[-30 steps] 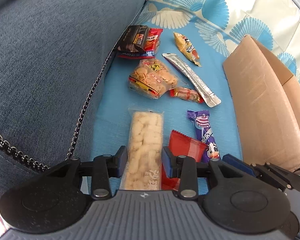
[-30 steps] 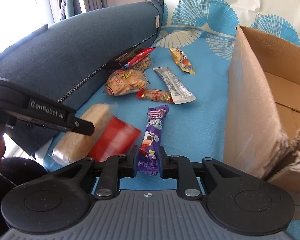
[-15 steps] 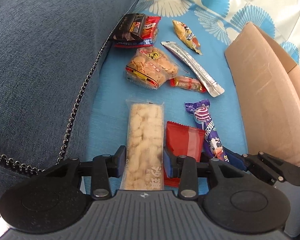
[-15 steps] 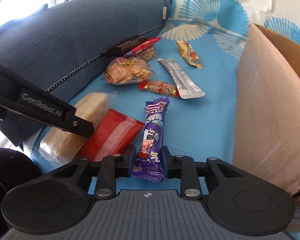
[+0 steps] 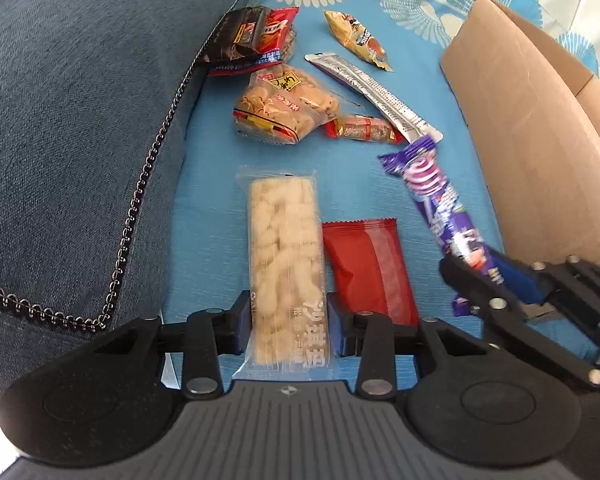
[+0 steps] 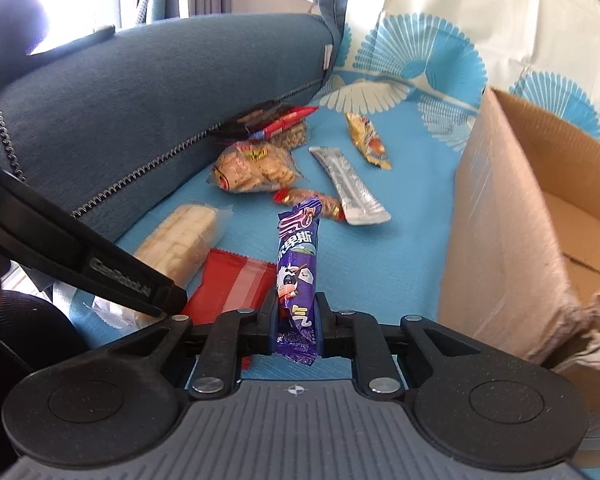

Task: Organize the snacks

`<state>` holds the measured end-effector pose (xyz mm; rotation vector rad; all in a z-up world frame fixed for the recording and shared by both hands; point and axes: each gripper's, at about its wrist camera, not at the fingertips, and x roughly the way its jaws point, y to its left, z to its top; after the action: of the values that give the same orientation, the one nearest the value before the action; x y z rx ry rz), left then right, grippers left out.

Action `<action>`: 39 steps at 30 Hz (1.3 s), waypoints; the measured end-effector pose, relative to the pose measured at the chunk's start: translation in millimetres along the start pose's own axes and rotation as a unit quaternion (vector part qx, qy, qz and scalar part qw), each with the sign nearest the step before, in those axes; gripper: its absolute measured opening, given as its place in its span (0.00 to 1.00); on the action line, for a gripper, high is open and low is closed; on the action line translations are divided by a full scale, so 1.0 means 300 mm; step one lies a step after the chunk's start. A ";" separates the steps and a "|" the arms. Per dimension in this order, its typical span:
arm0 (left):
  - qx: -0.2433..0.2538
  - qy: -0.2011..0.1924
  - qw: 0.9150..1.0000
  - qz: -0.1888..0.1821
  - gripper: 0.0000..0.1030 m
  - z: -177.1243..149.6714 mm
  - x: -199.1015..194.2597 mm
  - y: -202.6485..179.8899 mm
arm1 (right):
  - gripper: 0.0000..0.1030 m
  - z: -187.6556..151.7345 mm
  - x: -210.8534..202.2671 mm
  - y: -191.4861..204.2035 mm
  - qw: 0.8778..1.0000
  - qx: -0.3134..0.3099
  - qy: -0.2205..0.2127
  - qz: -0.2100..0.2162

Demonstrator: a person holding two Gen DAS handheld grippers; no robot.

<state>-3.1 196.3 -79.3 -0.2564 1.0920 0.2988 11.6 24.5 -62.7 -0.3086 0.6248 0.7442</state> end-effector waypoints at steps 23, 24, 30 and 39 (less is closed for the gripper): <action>-0.056 -0.118 0.985 -0.112 0.39 -0.050 -0.154 0.087 | 0.17 0.118 -0.406 -0.257 0.983 0.038 -0.174 -0.043; -0.056 -0.124 0.984 -0.116 0.39 -0.054 -0.160 0.089 | 0.17 0.124 -0.413 -0.284 0.982 0.040 -0.176 -0.049; -0.063 -0.121 0.984 -0.118 0.39 -0.045 -0.159 0.094 | 0.17 0.114 -0.402 -0.443 0.976 0.095 -0.177 -0.080; -0.095 -0.152 0.973 -0.148 0.39 -0.054 -0.177 0.139 | 0.17 0.068 -0.419 -0.538 0.968 0.132 -0.181 -0.110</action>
<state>-54.1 223.5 -41.3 -0.5214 0.7093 0.1665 63.2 -146.4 39.2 0.0084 0.3291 0.4795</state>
